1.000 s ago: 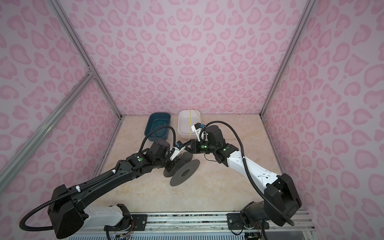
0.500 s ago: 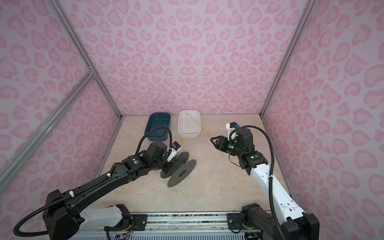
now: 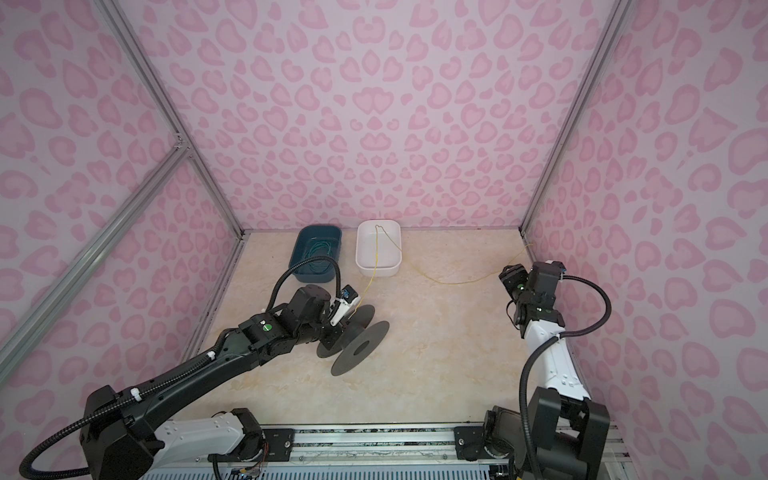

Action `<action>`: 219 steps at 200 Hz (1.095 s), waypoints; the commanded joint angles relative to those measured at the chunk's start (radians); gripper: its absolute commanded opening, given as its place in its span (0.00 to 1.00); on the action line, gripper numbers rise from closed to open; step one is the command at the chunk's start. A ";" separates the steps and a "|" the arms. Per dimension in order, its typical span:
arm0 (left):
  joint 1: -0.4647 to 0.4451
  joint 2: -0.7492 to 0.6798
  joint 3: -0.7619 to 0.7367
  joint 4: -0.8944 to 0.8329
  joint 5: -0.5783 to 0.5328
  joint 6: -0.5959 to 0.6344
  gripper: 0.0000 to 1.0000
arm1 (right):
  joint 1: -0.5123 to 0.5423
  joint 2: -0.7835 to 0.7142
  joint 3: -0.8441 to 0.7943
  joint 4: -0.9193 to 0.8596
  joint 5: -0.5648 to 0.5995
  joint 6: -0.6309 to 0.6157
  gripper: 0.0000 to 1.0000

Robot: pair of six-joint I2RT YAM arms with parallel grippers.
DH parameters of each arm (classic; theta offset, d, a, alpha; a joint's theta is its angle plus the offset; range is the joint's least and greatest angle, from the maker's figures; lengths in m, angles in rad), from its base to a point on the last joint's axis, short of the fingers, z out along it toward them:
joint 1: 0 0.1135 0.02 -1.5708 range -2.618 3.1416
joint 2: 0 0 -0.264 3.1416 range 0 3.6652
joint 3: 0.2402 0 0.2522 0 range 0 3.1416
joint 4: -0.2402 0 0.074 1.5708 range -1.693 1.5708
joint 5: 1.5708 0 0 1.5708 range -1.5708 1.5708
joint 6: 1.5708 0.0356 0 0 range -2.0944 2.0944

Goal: Wrap the cables
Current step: 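Release the wire and swing the right arm away toward the far corner, then lower the right gripper and grasp the yellow wire near the far corner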

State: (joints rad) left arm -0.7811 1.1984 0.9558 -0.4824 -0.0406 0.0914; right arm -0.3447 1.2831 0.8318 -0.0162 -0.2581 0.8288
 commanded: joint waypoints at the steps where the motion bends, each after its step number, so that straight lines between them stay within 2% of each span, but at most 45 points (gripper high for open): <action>1: 0.002 -0.003 0.003 0.016 0.019 0.005 0.03 | -0.048 0.109 0.043 0.100 -0.039 -0.025 0.68; 41: 0.000 0.003 0.004 0.011 0.025 -0.002 0.03 | -0.071 0.316 0.126 0.252 -0.081 0.000 0.68; 75: -0.001 -0.006 0.004 0.008 0.023 0.001 0.03 | -0.075 0.478 0.248 0.298 -0.096 0.055 0.69; 101: -0.001 -0.013 0.006 0.003 0.016 0.001 0.03 | -0.077 0.632 0.369 0.333 -0.176 0.113 0.63; 126: 0.000 -0.020 0.002 0.004 0.012 0.000 0.03 | -0.075 0.737 0.437 0.390 -0.185 0.176 0.60; 145: 0.000 -0.022 0.000 0.001 0.004 -0.001 0.03 | -0.068 0.789 0.523 0.323 -0.165 0.160 0.54; 175: -0.001 -0.028 -0.004 0.004 0.002 -0.004 0.03 | -0.054 0.908 0.725 0.119 -0.154 0.097 0.42; 211: -0.002 -0.025 -0.008 0.000 -0.006 -0.002 0.03 | -0.051 0.978 0.805 0.062 -0.145 0.085 0.38; 219: -0.002 -0.025 -0.008 0.002 -0.007 -0.002 0.03 | -0.051 0.984 0.816 0.046 -0.141 0.075 0.34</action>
State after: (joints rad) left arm -0.7834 1.1797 0.9512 -0.5087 -0.0357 0.0906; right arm -0.3954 2.2414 1.6222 0.1089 -0.4179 0.9367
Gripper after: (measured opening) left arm 0.083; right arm 0.381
